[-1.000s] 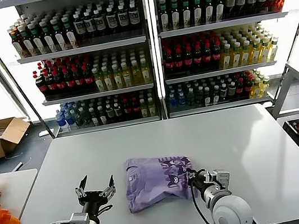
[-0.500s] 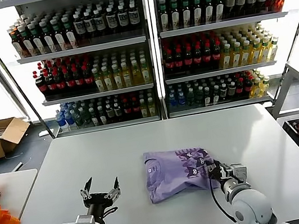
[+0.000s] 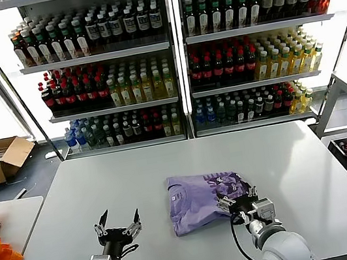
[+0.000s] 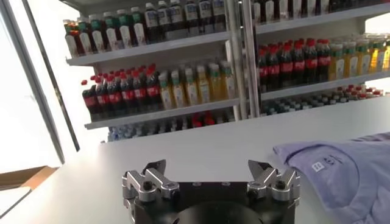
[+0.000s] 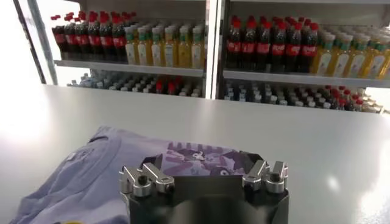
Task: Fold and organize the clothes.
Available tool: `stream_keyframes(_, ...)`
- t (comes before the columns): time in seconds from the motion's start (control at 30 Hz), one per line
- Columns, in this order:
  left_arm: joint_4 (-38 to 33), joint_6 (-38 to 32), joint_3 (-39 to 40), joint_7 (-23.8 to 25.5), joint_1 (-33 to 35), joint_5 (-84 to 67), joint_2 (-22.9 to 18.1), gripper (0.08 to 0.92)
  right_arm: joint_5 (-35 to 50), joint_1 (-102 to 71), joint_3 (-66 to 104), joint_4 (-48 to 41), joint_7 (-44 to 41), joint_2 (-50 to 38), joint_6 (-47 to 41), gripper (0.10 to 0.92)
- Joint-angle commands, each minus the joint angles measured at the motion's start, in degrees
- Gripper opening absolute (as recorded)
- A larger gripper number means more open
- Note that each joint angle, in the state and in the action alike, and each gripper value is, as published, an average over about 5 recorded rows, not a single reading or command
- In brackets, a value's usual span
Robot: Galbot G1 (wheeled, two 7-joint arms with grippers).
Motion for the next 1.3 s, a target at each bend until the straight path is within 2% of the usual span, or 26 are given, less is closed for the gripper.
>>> stream_keyframes(0.03,-0.42,0.17,-0.25,-0.12,0.92,0.24,-0.33,0.823,-3.40,-2.24,-4.64,0.24,1.60,0.98,-0.08,0.817)
stream_keyframes(0.6,0.30,0.27,0.20,-0.01,1.03,0.05,-0.37,0.823,2.21,-5.99,-1.60,0.10,6.91,-0.23,-0.12,0.823)
stream_keyframes(1.0,-0.36,0.36,0.88,0.26,1.54,-0.62,-0.47,0.823,2.12,-8.96,-0.72,-0.99,6.92,0.67,0.05,0.823)
stream_keyframes(1.3,-0.43,0.37,0.84,0.23,2.02,-0.44,-0.59,0.823,5.97,-8.27,3.65,9.15,5.46,-1.68,-0.01,0.823)
